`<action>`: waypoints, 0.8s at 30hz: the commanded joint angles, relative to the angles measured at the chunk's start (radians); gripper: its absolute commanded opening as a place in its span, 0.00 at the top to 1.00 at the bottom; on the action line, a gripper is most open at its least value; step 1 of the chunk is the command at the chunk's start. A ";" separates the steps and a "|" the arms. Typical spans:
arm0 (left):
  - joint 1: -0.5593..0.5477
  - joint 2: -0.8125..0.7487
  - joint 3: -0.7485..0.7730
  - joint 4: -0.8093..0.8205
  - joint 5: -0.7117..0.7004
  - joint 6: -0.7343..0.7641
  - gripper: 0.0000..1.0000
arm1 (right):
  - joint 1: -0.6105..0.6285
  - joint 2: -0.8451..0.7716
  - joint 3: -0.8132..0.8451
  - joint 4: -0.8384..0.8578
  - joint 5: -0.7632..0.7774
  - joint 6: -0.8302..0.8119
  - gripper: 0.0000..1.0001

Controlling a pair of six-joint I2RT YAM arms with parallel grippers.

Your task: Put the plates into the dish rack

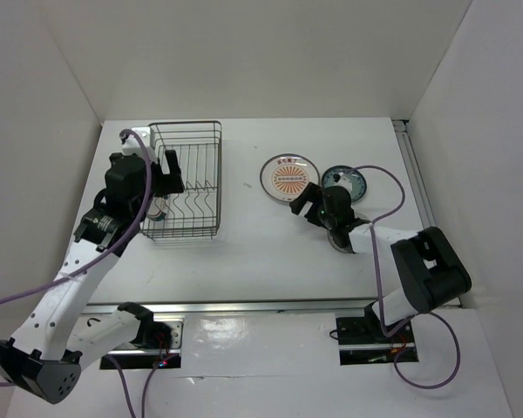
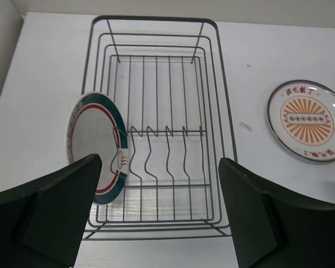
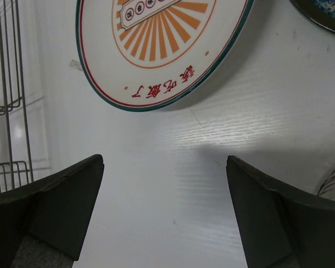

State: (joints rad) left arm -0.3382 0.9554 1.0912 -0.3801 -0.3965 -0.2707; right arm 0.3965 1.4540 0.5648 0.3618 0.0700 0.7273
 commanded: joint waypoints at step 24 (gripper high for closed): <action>-0.001 0.037 0.041 0.032 0.286 -0.022 0.00 | 0.087 0.351 0.242 -0.090 0.379 0.443 0.24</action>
State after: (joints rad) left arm -0.3382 1.0027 1.0924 -0.3820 -0.1318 -0.2737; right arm 0.4698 1.7767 0.7765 0.4007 0.3447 1.0927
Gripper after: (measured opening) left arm 0.997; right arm 0.771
